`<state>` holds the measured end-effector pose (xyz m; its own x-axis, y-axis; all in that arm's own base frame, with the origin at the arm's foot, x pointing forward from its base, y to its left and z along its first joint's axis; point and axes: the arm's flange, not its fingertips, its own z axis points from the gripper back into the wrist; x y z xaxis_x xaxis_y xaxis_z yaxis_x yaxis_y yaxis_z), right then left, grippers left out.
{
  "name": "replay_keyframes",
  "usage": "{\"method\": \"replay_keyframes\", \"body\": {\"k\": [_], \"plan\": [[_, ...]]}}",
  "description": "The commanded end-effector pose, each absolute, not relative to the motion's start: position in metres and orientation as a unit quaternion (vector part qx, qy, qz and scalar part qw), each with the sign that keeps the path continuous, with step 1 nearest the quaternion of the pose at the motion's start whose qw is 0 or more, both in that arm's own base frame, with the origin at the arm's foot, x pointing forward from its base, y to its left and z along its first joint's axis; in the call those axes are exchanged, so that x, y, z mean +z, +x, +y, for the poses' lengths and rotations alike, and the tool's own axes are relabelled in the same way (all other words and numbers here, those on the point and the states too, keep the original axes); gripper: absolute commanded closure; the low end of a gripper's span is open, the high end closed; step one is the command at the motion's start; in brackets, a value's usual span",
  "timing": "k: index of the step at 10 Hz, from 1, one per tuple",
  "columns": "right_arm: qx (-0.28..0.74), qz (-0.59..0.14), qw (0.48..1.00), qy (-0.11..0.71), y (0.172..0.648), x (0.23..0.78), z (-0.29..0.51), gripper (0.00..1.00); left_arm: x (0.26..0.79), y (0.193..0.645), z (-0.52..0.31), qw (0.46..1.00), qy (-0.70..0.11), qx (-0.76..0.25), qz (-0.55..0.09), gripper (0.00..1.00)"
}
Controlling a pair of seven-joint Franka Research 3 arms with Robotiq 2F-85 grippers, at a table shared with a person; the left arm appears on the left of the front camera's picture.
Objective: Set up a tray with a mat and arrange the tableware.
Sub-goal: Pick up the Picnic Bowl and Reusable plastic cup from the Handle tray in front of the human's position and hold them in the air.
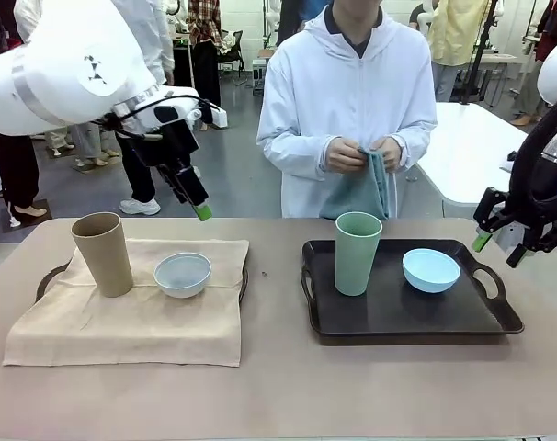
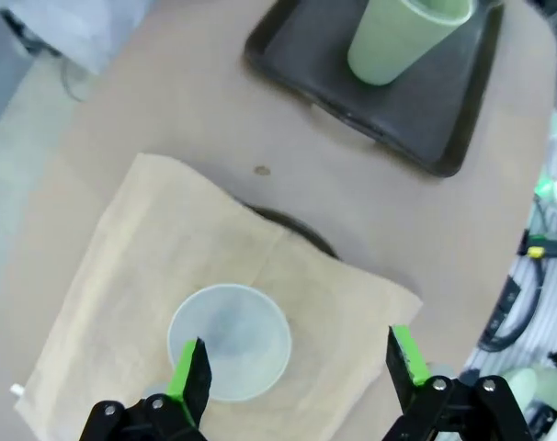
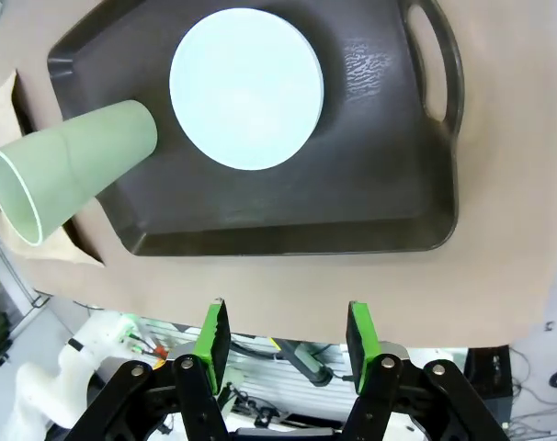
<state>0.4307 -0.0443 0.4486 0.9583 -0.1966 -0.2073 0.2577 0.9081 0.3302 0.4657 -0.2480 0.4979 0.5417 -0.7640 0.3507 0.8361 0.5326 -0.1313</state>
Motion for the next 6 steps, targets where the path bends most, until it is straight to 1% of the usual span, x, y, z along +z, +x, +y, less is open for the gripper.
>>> {"method": "replay_keyframes", "body": {"k": [1, 6], "plan": [[-0.109, 0.082, 0.976, 0.171, 0.4294, 0.452, -0.0412, 0.33, 0.5012, 0.4662, -0.2419, 0.868, -0.117, -0.467, -0.124, 0.0], [-0.112, 0.084, 0.974, 0.176, 0.4311, 0.45, -0.0428, 0.33, 0.4978, 0.4676, -0.2435, 0.865, -0.127, -0.469, -0.125, 0.0]]}}
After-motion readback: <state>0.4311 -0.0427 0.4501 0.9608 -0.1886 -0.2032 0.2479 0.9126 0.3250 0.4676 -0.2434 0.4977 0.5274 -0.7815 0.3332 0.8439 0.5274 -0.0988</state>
